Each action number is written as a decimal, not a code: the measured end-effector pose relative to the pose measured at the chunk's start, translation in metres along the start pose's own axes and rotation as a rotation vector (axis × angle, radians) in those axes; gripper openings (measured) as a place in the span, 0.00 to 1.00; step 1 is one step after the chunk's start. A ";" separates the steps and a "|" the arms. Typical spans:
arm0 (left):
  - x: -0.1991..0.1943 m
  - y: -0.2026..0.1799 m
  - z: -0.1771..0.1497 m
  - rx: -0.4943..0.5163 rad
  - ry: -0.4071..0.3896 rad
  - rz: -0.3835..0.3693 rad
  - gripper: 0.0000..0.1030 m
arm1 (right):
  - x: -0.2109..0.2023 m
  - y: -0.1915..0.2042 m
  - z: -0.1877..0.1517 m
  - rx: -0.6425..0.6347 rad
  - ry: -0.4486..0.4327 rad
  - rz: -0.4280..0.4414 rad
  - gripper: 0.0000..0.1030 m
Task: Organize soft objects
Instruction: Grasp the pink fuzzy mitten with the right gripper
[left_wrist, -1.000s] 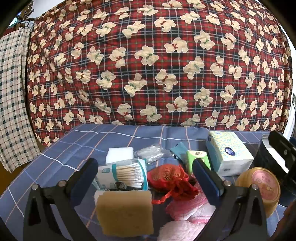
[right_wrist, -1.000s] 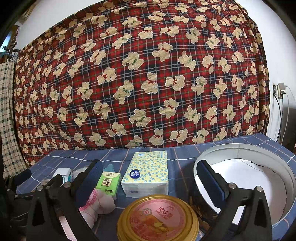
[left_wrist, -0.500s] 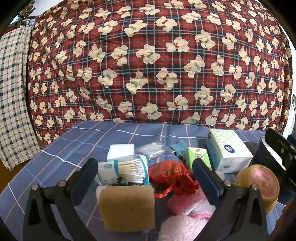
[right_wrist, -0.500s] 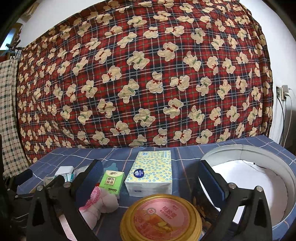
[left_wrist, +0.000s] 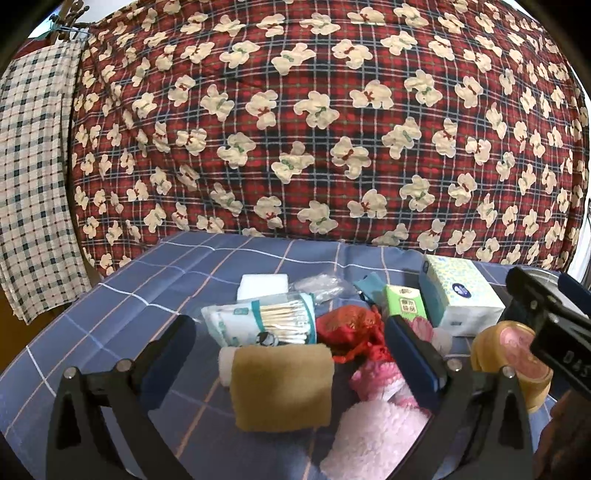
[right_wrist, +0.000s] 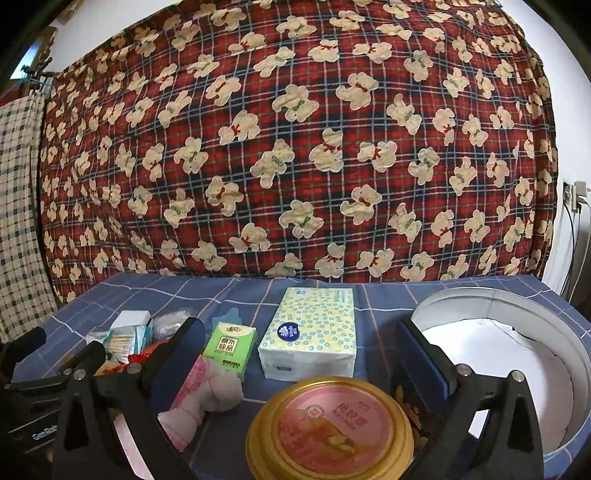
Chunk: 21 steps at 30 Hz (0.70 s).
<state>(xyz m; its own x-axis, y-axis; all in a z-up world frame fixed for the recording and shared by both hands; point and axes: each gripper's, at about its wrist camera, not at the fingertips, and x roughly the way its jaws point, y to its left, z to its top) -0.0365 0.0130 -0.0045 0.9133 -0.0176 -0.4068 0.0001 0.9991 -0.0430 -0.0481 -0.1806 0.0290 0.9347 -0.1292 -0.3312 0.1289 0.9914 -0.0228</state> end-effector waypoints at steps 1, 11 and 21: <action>-0.002 0.001 0.000 0.002 -0.001 0.002 1.00 | 0.001 0.001 0.000 -0.004 0.006 0.003 1.00; -0.016 0.033 -0.002 -0.036 0.039 0.033 1.00 | 0.008 0.008 -0.004 -0.030 0.063 0.096 1.00; -0.029 0.097 -0.009 -0.091 0.076 0.137 1.00 | 0.004 0.051 -0.016 -0.141 0.169 0.349 0.99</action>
<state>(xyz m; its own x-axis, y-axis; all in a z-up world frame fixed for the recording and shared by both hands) -0.0661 0.1101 -0.0048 0.8691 0.1118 -0.4818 -0.1620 0.9847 -0.0637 -0.0436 -0.1300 0.0112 0.8451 0.2093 -0.4920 -0.2438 0.9698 -0.0063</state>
